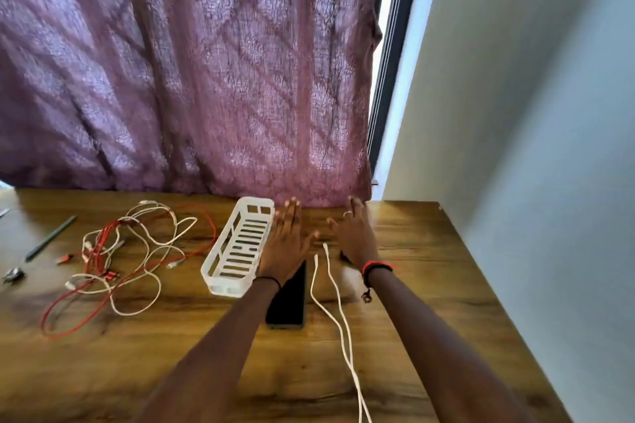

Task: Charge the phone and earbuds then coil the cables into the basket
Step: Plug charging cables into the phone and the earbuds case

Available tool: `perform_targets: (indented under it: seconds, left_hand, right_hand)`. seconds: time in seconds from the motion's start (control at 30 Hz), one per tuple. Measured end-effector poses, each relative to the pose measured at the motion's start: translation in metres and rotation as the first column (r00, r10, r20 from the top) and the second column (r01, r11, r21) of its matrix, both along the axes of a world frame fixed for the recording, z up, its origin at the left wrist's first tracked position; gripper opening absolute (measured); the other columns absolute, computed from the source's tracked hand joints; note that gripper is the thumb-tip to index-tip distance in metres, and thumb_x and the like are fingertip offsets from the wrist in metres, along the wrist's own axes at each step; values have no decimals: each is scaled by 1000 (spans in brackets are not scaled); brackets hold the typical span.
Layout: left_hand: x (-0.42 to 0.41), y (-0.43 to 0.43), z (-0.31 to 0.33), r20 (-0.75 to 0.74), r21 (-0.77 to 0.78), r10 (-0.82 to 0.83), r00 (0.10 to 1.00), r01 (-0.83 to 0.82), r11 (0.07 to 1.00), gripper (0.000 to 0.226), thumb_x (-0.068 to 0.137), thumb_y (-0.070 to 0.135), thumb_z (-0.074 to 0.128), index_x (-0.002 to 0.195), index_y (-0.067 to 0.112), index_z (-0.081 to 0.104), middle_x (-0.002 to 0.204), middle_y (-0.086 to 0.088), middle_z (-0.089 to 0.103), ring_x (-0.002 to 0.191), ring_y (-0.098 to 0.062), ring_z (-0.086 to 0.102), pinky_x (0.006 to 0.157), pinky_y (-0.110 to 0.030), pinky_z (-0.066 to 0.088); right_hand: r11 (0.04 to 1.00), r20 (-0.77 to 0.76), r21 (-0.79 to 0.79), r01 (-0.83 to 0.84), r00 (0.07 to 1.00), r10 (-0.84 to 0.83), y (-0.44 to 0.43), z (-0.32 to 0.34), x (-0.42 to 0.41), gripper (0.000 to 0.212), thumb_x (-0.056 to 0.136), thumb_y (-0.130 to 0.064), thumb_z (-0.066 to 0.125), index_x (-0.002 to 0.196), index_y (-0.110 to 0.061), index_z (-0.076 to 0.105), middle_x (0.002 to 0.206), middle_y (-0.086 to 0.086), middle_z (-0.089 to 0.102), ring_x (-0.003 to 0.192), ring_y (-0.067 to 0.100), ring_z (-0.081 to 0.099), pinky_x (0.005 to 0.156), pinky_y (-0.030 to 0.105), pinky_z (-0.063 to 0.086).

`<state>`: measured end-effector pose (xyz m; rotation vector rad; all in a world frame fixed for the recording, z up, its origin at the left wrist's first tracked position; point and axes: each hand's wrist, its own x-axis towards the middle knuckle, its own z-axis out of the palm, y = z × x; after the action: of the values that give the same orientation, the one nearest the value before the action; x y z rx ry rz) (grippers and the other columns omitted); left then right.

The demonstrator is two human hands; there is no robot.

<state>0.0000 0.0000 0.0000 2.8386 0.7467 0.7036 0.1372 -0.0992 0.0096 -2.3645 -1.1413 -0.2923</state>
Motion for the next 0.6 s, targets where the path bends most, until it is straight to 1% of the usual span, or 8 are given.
perform_targets:
  seconds: [0.07, 0.13, 0.2, 0.3, 0.37, 0.43, 0.53, 0.6]
  left_hand:
    - [-11, -11, -17, -36, -127, 43, 998, -47, 991, 81, 90, 64, 4, 148, 9, 10, 156, -10, 13, 145, -20, 7, 119, -40, 13]
    - [-26, -29, -37, -88, -203, 114, 990, -130, 971, 84, 88, 65, 4, 146, 7, 20, 153, -12, 23, 143, -24, 18, 117, -38, 13]
    - [-37, -41, -46, -119, -252, 158, 980, -183, 950, 78, 90, 61, 13, 146, 6, 21, 153, -12, 25, 142, -25, 22, 115, -34, 11]
    - [-45, -50, -61, -222, -337, 175, 959, -244, 909, 70, 95, 49, 33, 148, 9, 11, 155, -10, 16, 143, -23, 16, 116, -33, 17]
    - [-49, -54, -66, -270, -333, 224, 937, -309, 891, 73, 94, 50, 37, 147, 9, 11, 153, -10, 18, 141, -23, 20, 114, -32, 24]
    - [-48, -56, -62, -319, -309, 284, 904, -383, 870, 76, 92, 55, 36, 147, 8, 13, 150, -12, 24, 137, -25, 27, 110, -33, 29]
    - [-44, -54, -55, -428, -238, 383, 819, -511, 826, 82, 86, 66, 38, 141, 7, 25, 140, -14, 38, 129, -27, 38, 103, -40, 34]
    - [-41, -50, -50, -489, -248, 417, 766, -580, 776, 86, 79, 71, 44, 135, 6, 33, 133, -15, 44, 124, -28, 42, 100, -45, 36]
  right_hand:
    - [995, -90, -78, -55, 995, 47, -1, -18, -11, 42, 95, -26, 46, 119, 7, 54, 131, 25, 49, 125, 35, 40, 110, 39, 33]
    - [980, -198, -184, -77, 979, 40, -8, -31, -26, 34, 97, -20, 37, 117, 1, 55, 127, 20, 52, 120, 32, 41, 104, 37, 34]
    - [982, -278, -169, -89, 960, 39, -11, -38, -34, 30, 97, -14, 37, 114, 3, 55, 121, 21, 55, 115, 35, 48, 97, 38, 36]
    - [983, -349, -159, -91, 937, 31, -7, -43, -42, 24, 96, -9, 38, 97, 2, 60, 102, 20, 63, 97, 33, 60, 75, 34, 42]
    - [981, -383, -174, -87, 924, 14, -3, -47, -45, 23, 95, -8, 42, 89, 2, 62, 93, 19, 66, 88, 31, 63, 64, 29, 37]
    - [981, -425, -176, -86, 905, 3, 4, -52, -45, 20, 93, -6, 45, 86, 2, 62, 90, 19, 66, 84, 31, 63, 63, 27, 39]
    - [971, -437, -225, -74, 899, -33, 15, -59, -45, 13, 89, -5, 47, 87, -1, 59, 87, 20, 67, 80, 33, 65, 66, 36, 53]
    - [967, -442, -253, -41, 894, -78, 23, -67, -41, 11, 88, -7, 48, 85, -5, 58, 83, 17, 67, 75, 31, 65, 64, 41, 55]
